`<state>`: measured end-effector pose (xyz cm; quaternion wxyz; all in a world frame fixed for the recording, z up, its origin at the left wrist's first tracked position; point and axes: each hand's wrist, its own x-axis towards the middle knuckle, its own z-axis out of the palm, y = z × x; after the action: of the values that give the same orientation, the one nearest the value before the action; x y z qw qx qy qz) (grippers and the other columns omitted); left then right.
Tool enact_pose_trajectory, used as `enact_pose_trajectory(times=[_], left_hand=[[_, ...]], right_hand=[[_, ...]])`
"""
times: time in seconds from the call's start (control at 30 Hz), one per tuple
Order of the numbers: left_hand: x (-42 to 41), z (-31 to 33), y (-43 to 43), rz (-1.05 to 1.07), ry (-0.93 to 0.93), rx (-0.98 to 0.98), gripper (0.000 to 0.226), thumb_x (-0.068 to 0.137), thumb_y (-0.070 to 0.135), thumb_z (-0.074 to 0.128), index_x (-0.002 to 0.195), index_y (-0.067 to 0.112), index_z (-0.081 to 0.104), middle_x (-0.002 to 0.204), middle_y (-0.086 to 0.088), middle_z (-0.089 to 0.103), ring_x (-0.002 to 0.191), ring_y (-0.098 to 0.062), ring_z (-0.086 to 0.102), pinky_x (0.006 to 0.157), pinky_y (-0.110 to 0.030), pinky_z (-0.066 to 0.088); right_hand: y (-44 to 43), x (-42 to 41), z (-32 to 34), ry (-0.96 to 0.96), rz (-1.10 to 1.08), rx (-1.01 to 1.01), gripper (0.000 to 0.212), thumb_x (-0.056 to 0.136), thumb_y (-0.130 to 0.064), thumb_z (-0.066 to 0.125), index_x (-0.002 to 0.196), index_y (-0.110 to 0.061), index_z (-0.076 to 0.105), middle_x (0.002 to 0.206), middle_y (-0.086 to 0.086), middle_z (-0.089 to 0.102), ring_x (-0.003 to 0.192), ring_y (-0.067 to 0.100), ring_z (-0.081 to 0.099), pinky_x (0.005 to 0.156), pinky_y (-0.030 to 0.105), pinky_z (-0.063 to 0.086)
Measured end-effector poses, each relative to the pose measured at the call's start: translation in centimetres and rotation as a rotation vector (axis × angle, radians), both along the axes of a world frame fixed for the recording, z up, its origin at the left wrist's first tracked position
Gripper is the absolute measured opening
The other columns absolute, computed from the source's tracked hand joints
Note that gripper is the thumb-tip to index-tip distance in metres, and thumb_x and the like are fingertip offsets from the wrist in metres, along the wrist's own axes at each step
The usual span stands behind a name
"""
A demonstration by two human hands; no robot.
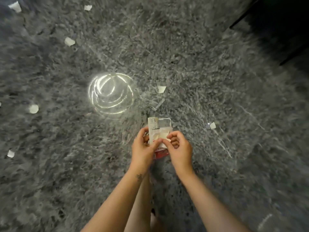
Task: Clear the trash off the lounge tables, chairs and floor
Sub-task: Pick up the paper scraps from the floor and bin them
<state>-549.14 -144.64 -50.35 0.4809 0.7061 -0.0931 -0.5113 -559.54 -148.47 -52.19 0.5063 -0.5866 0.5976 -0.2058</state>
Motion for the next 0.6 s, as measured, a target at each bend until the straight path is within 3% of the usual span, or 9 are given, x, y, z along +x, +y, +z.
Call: enact_pose_trajectory(times=[0.17, 0.33, 0.5, 0.6], left_hand=[[-1.7, -1.7, -5.1, -0.032, -0.035, 0.076, 0.031, 0.081, 0.001, 0.066, 0.107, 0.015, 0.055, 0.090, 0.005, 0.066, 0.079, -0.005, 0.065, 0.063, -0.019, 0.056], [-2.4, -3.3, -11.1, -0.058, 0.029, 0.139, 0.032, 0.082, 0.001, 0.065, 0.109, 0.015, 0.054, 0.104, -0.009, 0.065, 0.092, -0.025, 0.065, 0.077, -0.043, 0.056], [-2.8, -4.3, -17.3, -0.141, 0.044, 0.173, 0.033, 0.083, 0.001, 0.065, 0.111, 0.013, 0.054, 0.109, -0.012, 0.064, 0.085, -0.019, 0.066, 0.062, -0.031, 0.058], [-2.9, -5.0, -21.2, -0.180, 0.031, 0.167, 0.034, 0.083, 0.000, 0.065, 0.111, 0.015, 0.054, 0.110, -0.013, 0.064, 0.095, -0.029, 0.065, 0.077, -0.048, 0.056]], right_hand=[[-4.3, -4.6, -2.7, 0.090, -0.158, 0.022, 0.011, 0.084, -0.018, 0.066, 0.076, -0.020, 0.058, 0.068, -0.010, 0.060, 0.062, 0.000, 0.056, 0.059, 0.017, 0.046], [-9.9, -9.4, -5.7, 0.250, -0.288, 0.006, 0.010, 0.082, -0.013, 0.068, 0.077, -0.012, 0.059, 0.066, -0.007, 0.058, 0.061, 0.007, 0.054, 0.058, 0.017, 0.042], [-14.3, -12.9, -7.6, 0.357, -0.337, 0.104, 0.009, 0.081, -0.009, 0.069, 0.079, -0.006, 0.060, 0.069, 0.006, 0.062, 0.065, 0.022, 0.058, 0.064, 0.033, 0.046], [-16.9, -14.7, -9.0, 0.422, -0.367, 0.134, 0.010, 0.081, -0.010, 0.069, 0.080, -0.007, 0.059, 0.075, 0.009, 0.065, 0.070, 0.025, 0.060, 0.067, 0.035, 0.047]])
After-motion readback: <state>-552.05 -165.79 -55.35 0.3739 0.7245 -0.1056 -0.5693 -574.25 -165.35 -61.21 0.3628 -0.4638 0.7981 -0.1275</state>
